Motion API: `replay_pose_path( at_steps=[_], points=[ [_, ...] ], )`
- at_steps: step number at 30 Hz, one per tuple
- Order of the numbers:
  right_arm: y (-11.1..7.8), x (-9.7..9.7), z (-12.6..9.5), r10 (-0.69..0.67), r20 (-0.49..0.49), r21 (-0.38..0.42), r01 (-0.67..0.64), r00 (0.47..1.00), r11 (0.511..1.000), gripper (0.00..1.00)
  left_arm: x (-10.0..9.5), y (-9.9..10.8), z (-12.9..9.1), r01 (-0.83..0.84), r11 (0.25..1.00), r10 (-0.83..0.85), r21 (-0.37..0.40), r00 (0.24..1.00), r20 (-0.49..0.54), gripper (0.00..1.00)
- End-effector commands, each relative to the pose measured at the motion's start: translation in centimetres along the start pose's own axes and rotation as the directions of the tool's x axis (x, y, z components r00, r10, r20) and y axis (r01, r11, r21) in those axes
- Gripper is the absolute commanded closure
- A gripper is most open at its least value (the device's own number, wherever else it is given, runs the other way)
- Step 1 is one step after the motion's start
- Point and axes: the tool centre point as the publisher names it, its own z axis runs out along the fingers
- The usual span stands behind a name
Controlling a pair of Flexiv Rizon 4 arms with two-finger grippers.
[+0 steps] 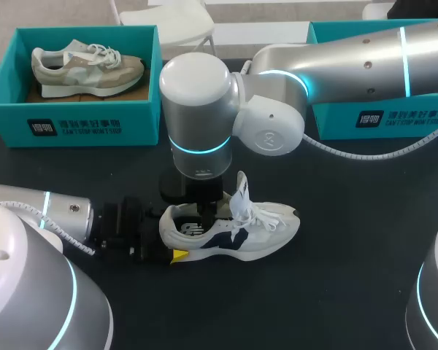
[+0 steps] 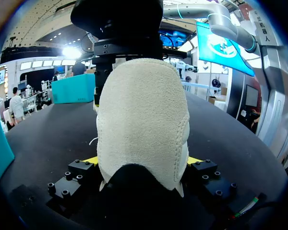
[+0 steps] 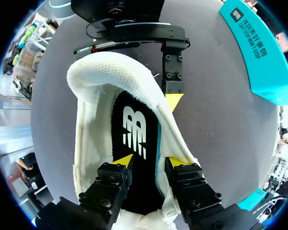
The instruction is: Take the shoe out of the shoebox, open the shoe tongue, remove and reinsert the insole, then place the shoe into the shoebox
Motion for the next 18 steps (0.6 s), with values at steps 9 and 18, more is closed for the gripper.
replay_pose_path(
  at_steps=[9,18],
  points=[
    [0.0,3.0,0.9,0.049,-0.034,0.006,-0.049,0.998,0.999,1.00,0.4,0.3,0.3,-0.002,1.000,0.002,-0.002,1.000,0.002,1.00],
    [-2.3,3.7,-4.4,0.077,0.051,0.053,-0.080,0.996,0.995,1.00,0.4,0.3,0.3,-0.002,1.000,0.002,-0.002,1.000,0.002,1.00]
  ],
)
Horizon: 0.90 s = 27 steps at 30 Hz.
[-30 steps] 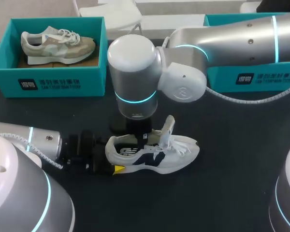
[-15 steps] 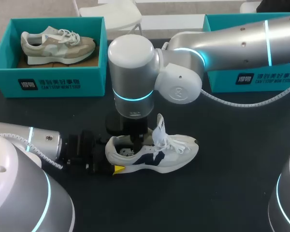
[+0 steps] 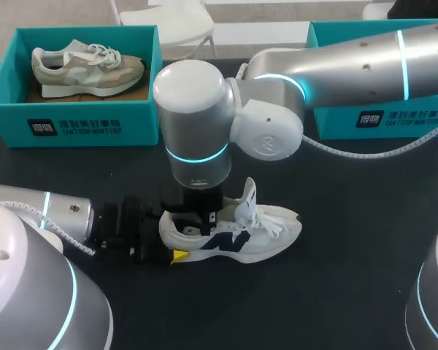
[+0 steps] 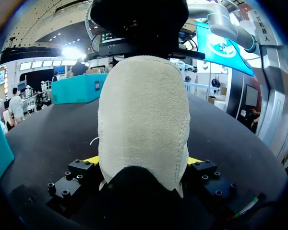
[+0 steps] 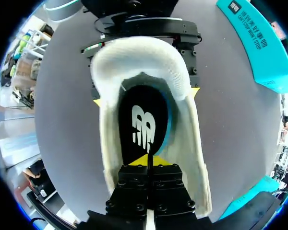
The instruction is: Take the shoe out of the shoebox, open the shoe tongue, remove and reinsert the insole, then place the shoe into the shoebox
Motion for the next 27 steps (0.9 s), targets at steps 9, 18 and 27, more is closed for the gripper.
replay_pose_path(
  at_steps=[9,18,27],
  points=[
    [-2.4,-0.8,-6.2,-0.029,0.117,-0.030,0.033,0.993,0.999,1.00,0.3,0.4,0.2,0.001,1.000,-0.001,-0.003,1.000,0.003,1.00],
    [-1.1,-3.3,-7.1,-0.101,0.173,-0.095,0.119,0.980,0.988,1.00,0.3,0.4,0.2,0.001,1.000,-0.001,-0.003,1.000,0.003,1.00],
    [2.6,-3.8,-7.4,-0.171,0.144,-0.202,0.198,0.975,0.959,1.00,0.3,0.4,0.2,0.001,1.000,-0.001,-0.003,1.000,0.003,1.00]
  ],
)
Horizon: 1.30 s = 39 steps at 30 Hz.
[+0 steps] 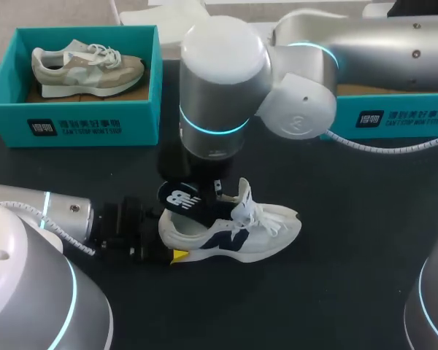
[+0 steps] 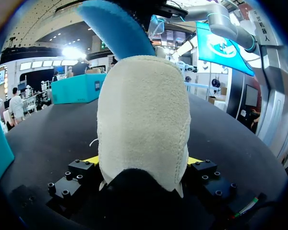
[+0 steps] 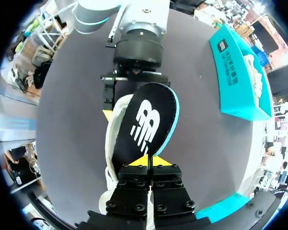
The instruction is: Take the shoe out of the shoebox, open the shoe tongue, remove and reinsert the insole, then place the shoe into the shoebox
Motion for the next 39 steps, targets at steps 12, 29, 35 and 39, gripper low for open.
replay_pose_path(
  at_steps=[12,29,35,39],
  points=[
    [0.6,0.8,-1.5,0.080,-0.133,-0.257,-0.112,0.988,0.960,0.00,0.4,0.4,0.3,0.000,1.000,0.000,-0.003,1.000,0.003,1.00],
    [0.6,0.8,-1.5,0.080,-0.133,-0.257,-0.112,0.988,0.960,0.00,0.4,0.4,0.3,0.000,1.000,0.000,-0.003,1.000,0.003,1.00],
    [0.6,0.8,-1.5,0.080,-0.133,-0.257,-0.112,0.988,0.960,0.00,0.4,0.4,0.3,0.000,1.000,0.000,-0.003,1.000,0.003,1.00],
    [0.8,0.5,-0.7,0.133,-0.255,-0.261,-0.200,0.958,0.944,0.00,0.4,0.4,0.3,0.000,1.000,0.000,-0.003,1.000,0.003,1.00]
  ],
)
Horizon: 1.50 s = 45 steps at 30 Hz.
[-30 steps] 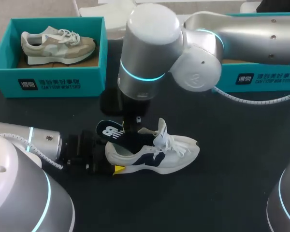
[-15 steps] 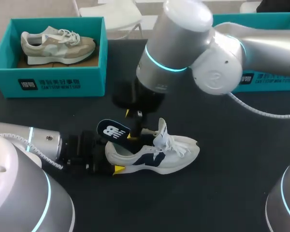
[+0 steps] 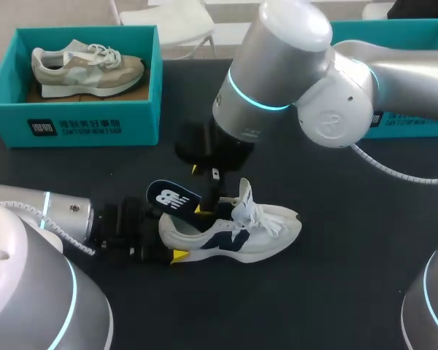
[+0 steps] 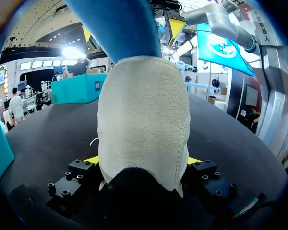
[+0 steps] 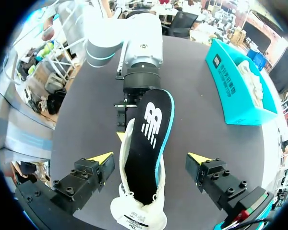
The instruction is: Take the shoe out of the shoebox, open the shoe tongue, remove and reinsert the insole, then place the shoe into the shoebox
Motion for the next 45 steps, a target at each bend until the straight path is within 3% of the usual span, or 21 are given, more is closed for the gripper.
replay_pose_path(
  at_steps=[1,3,6,14,31,32,34,35,36,38,39,40,45],
  points=[
    [-0.4,-0.4,1.0,0.097,-0.108,0.001,-0.098,0.989,0.995,0.00,0.4,0.4,0.2,0.000,1.000,0.000,-0.003,1.000,0.003,1.00],
    [-0.7,-0.2,1.1,0.179,-0.218,-0.045,-0.193,0.959,0.980,0.00,0.4,0.4,0.2,0.000,1.000,0.000,-0.003,1.000,0.003,1.00],
    [-0.7,0.0,0.9,0.217,-0.306,-0.052,-0.244,0.927,0.968,0.00,0.4,0.4,0.2,0.000,1.000,0.000,-0.003,1.000,0.003,1.00],
    [-0.4,0.4,0.9,0.235,-0.389,-0.162,-0.317,0.891,0.934,0.00,0.4,0.4,0.2,0.000,1.000,0.000,-0.003,1.000,0.003,1.00],
    [1.0,1.4,3.0,0.208,-0.471,-0.195,-0.331,0.857,0.923,0.00,0.4,0.4,0.2,0.000,1.000,0.000,-0.003,1.000,0.003,1.00],
    [1.1,1.5,3.0,0.205,-0.479,-0.195,-0.332,0.853,0.923,0.02,0.4,0.4,0.2,0.000,1.000,0.000,-0.003,1.000,0.003,1.00],
    [1.2,1.6,3.0,0.189,-0.498,-0.195,-0.322,0.846,0.926,0.18,0.4,0.4,0.2,0.000,1.000,0.000,-0.003,1.000,0.003,1.00],
    [1.3,1.7,3.0,0.178,-0.512,-0.194,-0.315,0.841,0.929,0.31,0.4,0.4,0.2,0.000,1.000,0.000,-0.003,1.000,0.003,1.00],
    [1.4,1.8,3.1,0.166,-0.526,-0.198,-0.311,0.834,0.930,0.36,0.4,0.4,0.2,0.000,1.000,0.000,-0.003,1.000,0.003,1.00],
    [1.5,2.0,3.2,0.144,-0.554,-0.199,-0.298,0.820,0.933,0.37,0.4,0.4,0.2,0.000,1.000,0.000,-0.003,1.000,0.003,1.00],
    [1.5,2.2,3.3,0.140,-0.563,-0.200,-0.298,0.815,0.933,0.46,0.4,0.4,0.2,0.000,1.000,0.000,-0.003,1.000,0.003,1.00],
    [1.4,2.3,3.3,0.140,-0.576,-0.191,-0.298,0.805,0.935,0.49,0.4,0.4,0.2,0.000,1.000,0.000,-0.003,1.000,0.003,1.00],
    [1.1,1.9,3.6,0.123,-0.595,-0.188,-0.286,0.795,0.940,0.50,0.4,0.4,0.2,0.000,1.000,0.000,-0.003,1.000,0.003,1.00]
  ],
)
